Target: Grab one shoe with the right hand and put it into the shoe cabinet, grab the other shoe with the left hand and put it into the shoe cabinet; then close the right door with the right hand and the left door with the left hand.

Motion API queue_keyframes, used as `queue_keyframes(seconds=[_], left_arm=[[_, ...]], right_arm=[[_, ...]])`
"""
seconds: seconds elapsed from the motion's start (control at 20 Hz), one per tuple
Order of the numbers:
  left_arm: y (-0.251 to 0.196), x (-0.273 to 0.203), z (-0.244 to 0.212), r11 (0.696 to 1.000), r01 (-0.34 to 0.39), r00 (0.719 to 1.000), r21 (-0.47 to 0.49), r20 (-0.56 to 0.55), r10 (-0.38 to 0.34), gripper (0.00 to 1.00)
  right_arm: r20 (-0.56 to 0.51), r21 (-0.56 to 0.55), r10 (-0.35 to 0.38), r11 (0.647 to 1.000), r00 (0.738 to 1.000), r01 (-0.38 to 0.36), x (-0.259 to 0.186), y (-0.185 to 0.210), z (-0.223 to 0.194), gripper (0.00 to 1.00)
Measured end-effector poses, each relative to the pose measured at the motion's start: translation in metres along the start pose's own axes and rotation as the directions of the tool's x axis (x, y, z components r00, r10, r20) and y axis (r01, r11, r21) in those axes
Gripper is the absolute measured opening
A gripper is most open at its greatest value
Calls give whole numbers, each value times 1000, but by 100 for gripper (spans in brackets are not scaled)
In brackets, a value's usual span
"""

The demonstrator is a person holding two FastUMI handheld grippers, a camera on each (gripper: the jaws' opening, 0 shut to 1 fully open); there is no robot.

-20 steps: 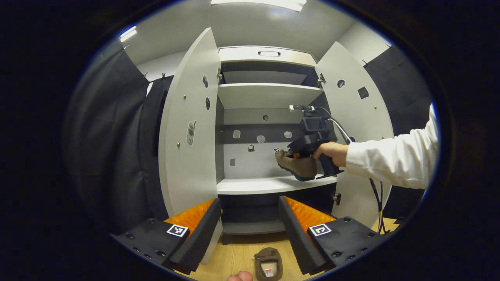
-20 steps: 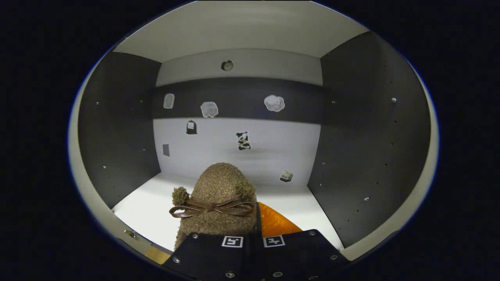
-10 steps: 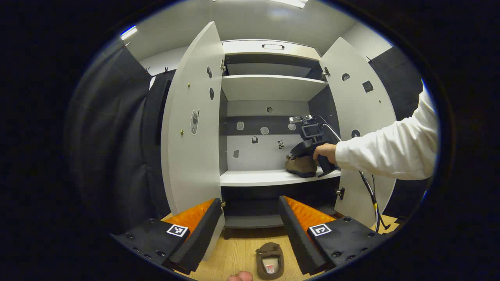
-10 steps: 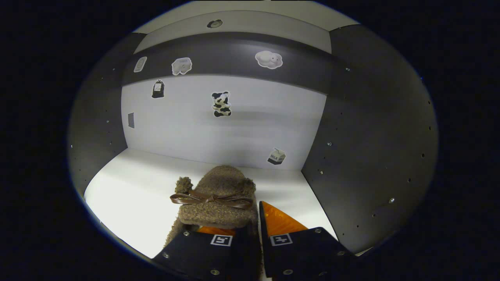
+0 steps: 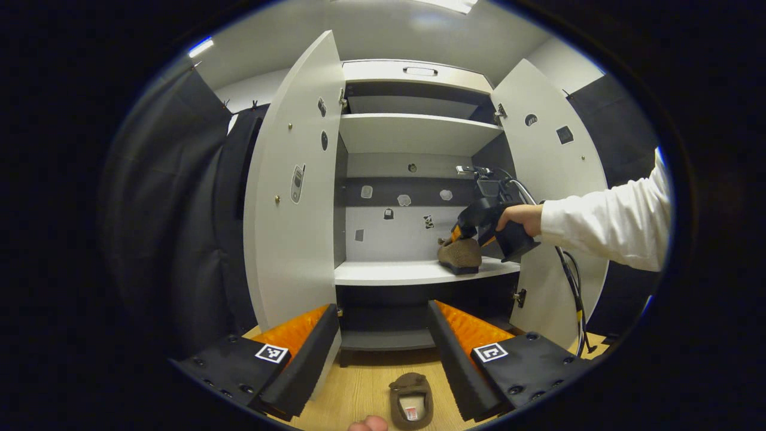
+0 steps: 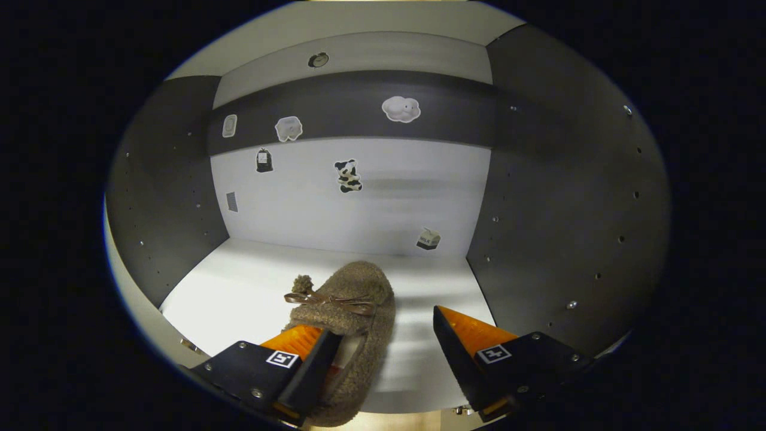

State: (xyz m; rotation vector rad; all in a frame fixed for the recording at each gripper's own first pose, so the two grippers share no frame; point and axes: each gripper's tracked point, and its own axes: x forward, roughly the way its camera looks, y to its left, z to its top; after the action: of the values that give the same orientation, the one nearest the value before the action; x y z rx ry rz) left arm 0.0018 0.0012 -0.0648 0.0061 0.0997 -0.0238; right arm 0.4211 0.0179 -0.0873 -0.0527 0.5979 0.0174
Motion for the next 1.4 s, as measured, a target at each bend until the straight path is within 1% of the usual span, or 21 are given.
queue_keyframes(seconds=[0.05, 0.15, 0.3, 0.45, 0.6, 0.65, 0.75, 0.85, 0.9, 1.0, 1.05, 1.2, 1.3, 1.35, 1.4], left_arm=[[-1, 0, 1, 1000, 5, 1000, -4, 2, -5, 96], [-3, 0, 2, 1000, 14, 1000, -12, 11, -14, 96], [-3, 0, 4, 1000, 23, 1000, -17, 21, -23, 96], [-2, 0, 6, 999, 30, 999, -25, 28, -29, 96], [-2, -2, 4, 998, 39, 999, -49, 27, -38, 96], [-1, -3, 5, 997, 43, 999, -57, 30, -41, 99], [0, -5, 5, 996, 47, 998, -72, 34, -44, 96], [5, -6, 2, 997, 39, 999, -72, 26, -37, 96], [7, -8, 0, 997, 34, 999, -68, 20, -33, 99], [8, -9, -5, 998, 30, 1000, -59, 5, -30, 99], [9, -8, -8, 998, 29, 1000, -53, -4, -29, 96], [7, -11, -22, 999, 21, 999, -45, -29, -22, 96], [4, -11, -35, 999, 15, 998, -42, -58, -17, 96], [3, -11, -43, 999, 13, 997, -42, -78, -17, 96], [1, -12, -52, 999, 16, 995, -44, -102, -20, 96]], right_arm=[[3, -12, 7, 1000, 1000, -7, -8, 2, 0, 92], [20, -35, 12, 999, 1000, -11, -24, 5, 4, 93], [99, -11, 42, 999, 994, -41, -56, 17, 23, 93], [194, -20, 66, 998, 979, -63, -98, 27, 43, 93], [297, -80, 68, 996, 952, -46, -140, 32, 50, 92], [319, -89, 77, 995, 945, -51, -154, 37, 46, 92], [351, -91, 101, 993, 931, -73, -183, 44, 33, 93], [391, -93, 113, 992, 914, -83, -212, 47, 17, 93], [412, -97, 118, 992, 903, -85, -225, 49, 9, 93], [437, -101, 123, 991, 891, -88, -248, 50, -10, 93], [446, -94, 129, 991, 886, -97, -260, 51, -22, 93], [462, -47, 131, 991, 877, -123, -288, 50, -64, 93], [481, 5, 139, 987, 866, -161, -298, 55, -88, 93], [484, 21, 129, 987, 865, -159, -304, 53, -101, 93], [489, 26, 104, 991, 866, -134, -305, 47, -113, 94]])
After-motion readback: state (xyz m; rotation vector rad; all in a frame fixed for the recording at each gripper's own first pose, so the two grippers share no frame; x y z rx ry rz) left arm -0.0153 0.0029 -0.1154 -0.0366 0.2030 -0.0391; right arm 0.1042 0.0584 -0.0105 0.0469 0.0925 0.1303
